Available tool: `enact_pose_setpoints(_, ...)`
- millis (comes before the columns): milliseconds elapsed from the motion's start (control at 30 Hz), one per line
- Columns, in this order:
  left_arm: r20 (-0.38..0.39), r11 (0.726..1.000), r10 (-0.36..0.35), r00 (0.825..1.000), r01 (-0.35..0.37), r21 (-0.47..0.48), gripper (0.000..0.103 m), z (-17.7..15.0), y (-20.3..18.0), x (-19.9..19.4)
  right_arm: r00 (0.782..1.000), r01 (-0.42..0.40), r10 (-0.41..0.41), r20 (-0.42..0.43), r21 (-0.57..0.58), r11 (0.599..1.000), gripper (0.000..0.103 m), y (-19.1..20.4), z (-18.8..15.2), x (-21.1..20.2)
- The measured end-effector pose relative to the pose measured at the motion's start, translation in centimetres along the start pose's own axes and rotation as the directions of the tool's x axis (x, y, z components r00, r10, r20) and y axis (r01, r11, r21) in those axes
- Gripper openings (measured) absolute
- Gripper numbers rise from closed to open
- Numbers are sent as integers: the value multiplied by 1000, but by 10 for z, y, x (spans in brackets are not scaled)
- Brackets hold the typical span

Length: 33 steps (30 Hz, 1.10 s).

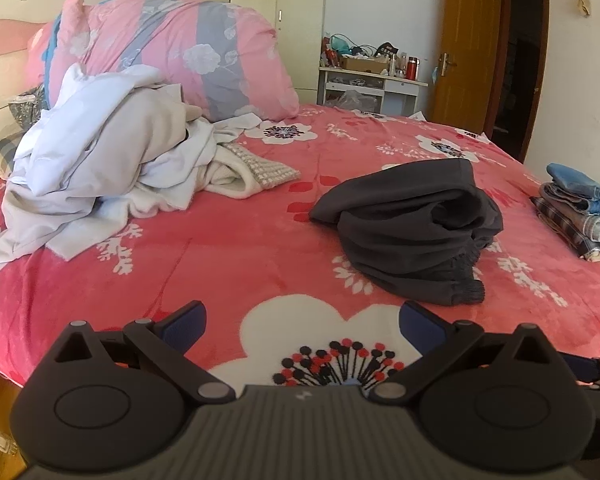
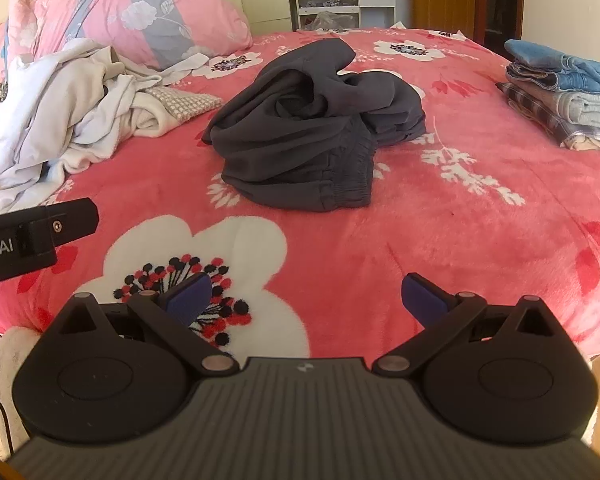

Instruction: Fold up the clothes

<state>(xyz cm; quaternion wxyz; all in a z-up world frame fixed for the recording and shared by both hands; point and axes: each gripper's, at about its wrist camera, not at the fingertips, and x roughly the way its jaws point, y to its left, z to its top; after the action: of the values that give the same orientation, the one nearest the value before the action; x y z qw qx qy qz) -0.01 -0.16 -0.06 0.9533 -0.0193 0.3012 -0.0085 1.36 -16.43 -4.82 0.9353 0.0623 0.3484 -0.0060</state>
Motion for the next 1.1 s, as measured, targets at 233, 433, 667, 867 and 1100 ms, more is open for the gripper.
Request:
enact_pose_setpoints(233,-8,999,-7,1000,7,-42,103,-4,14,5,1000,16,-16,2,-2,1000,102,3,-1,2)
enact_pose_setpoints(433,-7,1000,11,1000,-11,-19,103,-11,13,10,999,50,-49,22,-36,998,102,6,-1,1)
enact_pose_setpoints(667,-56,998,-18,998,14,-68,103,-12,20,13,998,62,-61,25,-43,997,102,6,0,0)
enact_pose_setpoints(867,-46,999,13,999,-15,-50,103,-12,19,10,998,61,-60,29,-45,997,102,7,1,-2)
enact_pose_setpoints(1100,-39,999,18,999,-19,-35,103,-11,15,8,998,53,-51,30,-42,998,102,9,3,-3)
